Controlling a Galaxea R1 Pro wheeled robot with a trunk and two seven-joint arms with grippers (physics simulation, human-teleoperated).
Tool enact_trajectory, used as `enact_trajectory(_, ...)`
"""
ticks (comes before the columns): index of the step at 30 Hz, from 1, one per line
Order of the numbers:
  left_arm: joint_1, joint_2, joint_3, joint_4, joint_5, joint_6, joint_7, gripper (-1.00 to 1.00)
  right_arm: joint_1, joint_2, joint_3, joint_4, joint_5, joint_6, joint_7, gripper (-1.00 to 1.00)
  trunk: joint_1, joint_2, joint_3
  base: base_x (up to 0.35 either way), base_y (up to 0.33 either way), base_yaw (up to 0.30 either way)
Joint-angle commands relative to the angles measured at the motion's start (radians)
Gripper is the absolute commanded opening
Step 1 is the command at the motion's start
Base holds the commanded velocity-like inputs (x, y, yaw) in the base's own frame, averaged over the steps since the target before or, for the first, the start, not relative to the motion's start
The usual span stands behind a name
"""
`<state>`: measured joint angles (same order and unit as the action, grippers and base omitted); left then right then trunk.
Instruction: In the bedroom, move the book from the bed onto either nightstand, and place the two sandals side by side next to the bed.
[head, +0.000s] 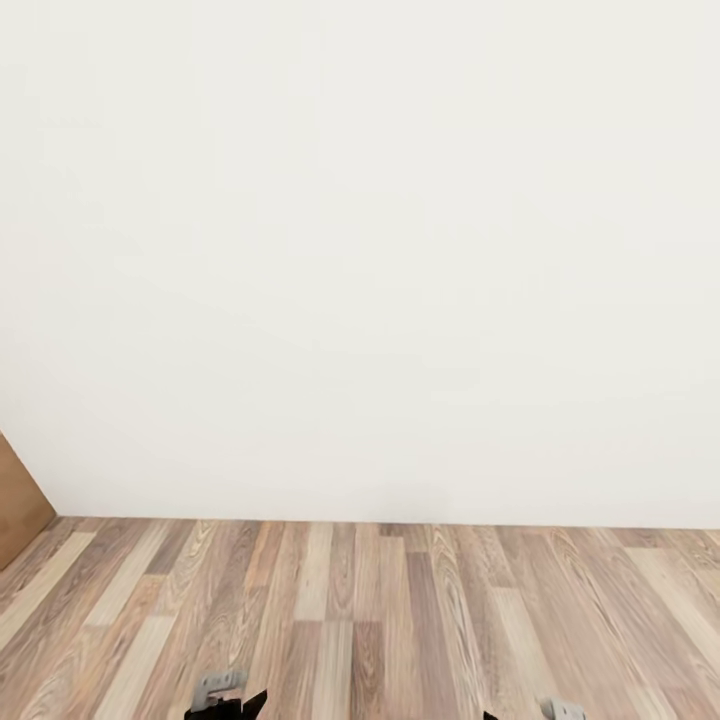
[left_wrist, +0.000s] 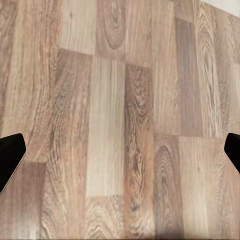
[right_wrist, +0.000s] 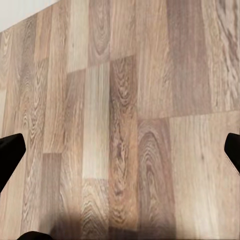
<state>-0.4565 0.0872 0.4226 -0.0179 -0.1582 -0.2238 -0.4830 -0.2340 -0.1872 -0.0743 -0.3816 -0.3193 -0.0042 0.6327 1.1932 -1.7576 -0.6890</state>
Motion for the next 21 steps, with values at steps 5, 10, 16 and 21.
enact_trajectory(5,-0.001,0.0,0.008,0.001,-0.011,-0.005,-0.002,1.0,-0.001,0.0,-0.002,0.001,-0.004,0.0,0.005,1.0,0.0,0.0,-0.001,0.332,0.0,0.0)
enact_trajectory(10,-0.001,0.0,0.008,0.001,-0.011,-0.005,-0.002,1.0,-0.001,0.0,-0.002,0.001,-0.004,0.0,0.005,1.0,0.0,0.0,-0.001,0.332,0.0,0.0)
enact_trajectory(16,-0.001,0.0,0.008,0.001,-0.011,-0.005,-0.002,1.0,-0.001,0.0,-0.002,0.001,-0.004,0.0,0.005,1.0,0.0,0.0,-0.001,0.332,0.0,0.0)
enact_trajectory(21,-0.001,0.0,0.008,0.001,-0.011,-0.005,-0.002,1.0,-0.001,0.0,-0.002,0.001,-0.004,0.0,0.005,1.0,0.0,0.0,-0.001,0.332,0.0,0.0)
